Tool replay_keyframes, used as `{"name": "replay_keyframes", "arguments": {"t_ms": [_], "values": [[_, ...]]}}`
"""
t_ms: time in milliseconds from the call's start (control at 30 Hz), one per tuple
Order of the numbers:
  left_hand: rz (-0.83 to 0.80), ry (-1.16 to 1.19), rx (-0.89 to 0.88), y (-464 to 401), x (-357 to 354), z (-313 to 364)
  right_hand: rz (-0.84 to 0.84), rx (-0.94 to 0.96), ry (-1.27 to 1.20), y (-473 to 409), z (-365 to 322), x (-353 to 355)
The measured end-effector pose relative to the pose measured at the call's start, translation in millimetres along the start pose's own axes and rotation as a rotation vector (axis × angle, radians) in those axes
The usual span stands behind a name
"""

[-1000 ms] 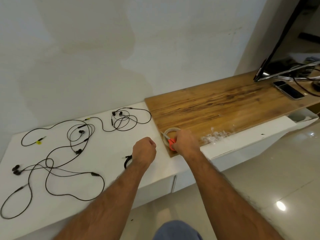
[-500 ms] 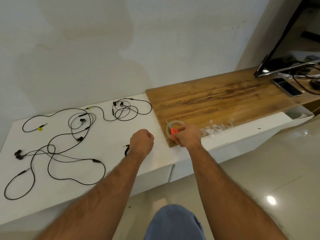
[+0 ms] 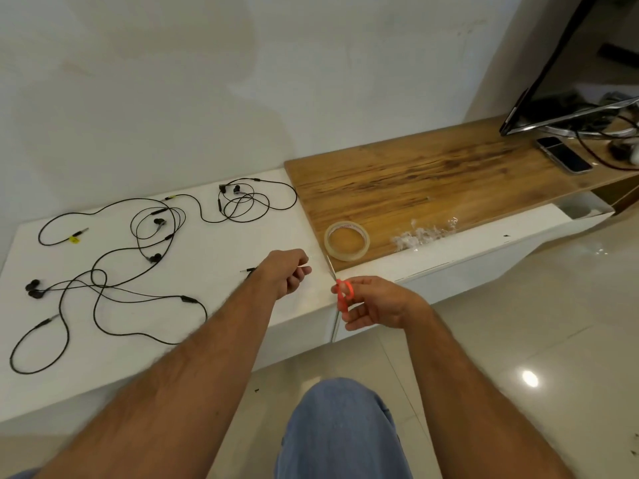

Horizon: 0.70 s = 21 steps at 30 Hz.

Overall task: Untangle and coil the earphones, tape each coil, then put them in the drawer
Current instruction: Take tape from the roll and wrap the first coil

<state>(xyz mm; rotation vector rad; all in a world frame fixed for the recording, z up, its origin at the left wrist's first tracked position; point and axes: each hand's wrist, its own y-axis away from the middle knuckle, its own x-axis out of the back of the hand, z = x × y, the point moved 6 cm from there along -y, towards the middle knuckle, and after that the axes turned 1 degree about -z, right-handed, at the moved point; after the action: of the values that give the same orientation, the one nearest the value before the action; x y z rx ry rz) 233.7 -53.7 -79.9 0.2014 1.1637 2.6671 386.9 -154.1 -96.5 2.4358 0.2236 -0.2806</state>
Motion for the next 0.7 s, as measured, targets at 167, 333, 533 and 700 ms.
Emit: {"name": "replay_keyframes", "arguments": {"t_ms": [167, 333, 533, 700], "values": [[-0.027, 0.051, 0.061, 1.2, -4.3, -5.4, -0.01, 0.037, -0.08, -9.5, 8.5, -11.0], [-0.037, 0.058, 0.063, 1.4, -5.2, -4.3, 0.028, 0.056, -0.088, -18.6, 1.0, -11.6], [-0.031, 0.04, 0.057, -0.2, -4.9, -5.8, 0.073, 0.073, -0.096, -23.9, -3.6, -9.0], [-0.014, 0.024, 0.048, -0.3, -2.7, -6.8, 0.098, 0.09, -0.066, -27.4, -5.1, -6.5]]}}
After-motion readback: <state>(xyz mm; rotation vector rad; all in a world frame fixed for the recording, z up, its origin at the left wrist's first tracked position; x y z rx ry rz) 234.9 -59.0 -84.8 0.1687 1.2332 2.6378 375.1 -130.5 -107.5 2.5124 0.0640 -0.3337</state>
